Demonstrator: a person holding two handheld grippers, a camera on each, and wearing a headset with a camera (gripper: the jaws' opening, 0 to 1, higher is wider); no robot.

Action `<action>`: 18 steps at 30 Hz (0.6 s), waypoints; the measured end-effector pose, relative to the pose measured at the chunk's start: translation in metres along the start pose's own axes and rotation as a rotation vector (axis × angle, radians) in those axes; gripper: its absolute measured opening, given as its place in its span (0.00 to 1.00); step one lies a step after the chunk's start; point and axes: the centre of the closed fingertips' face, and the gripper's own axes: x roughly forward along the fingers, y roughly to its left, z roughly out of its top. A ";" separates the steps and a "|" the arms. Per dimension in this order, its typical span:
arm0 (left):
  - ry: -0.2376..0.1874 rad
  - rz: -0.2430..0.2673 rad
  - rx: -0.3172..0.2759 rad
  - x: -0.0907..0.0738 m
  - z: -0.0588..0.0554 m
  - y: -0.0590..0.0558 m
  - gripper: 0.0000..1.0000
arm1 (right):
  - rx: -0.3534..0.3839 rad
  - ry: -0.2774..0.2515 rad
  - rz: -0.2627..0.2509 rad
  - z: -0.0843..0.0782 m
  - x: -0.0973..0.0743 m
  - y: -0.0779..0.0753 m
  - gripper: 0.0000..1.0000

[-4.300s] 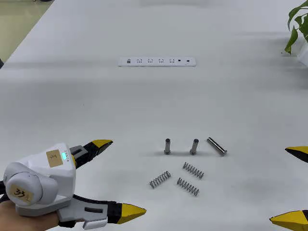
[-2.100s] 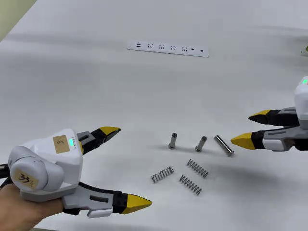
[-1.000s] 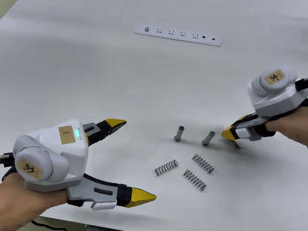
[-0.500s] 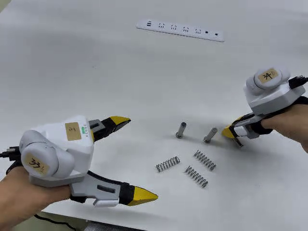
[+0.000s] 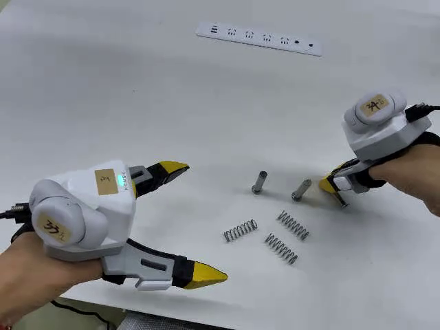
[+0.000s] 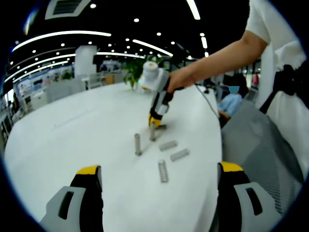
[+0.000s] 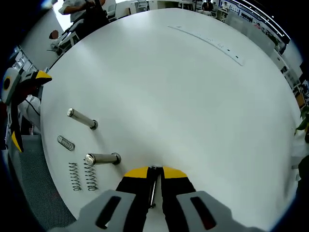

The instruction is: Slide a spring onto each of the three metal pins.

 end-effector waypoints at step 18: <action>0.001 -0.002 -0.005 0.000 -0.001 -0.002 1.00 | -0.021 -0.018 0.008 0.003 0.002 0.000 0.09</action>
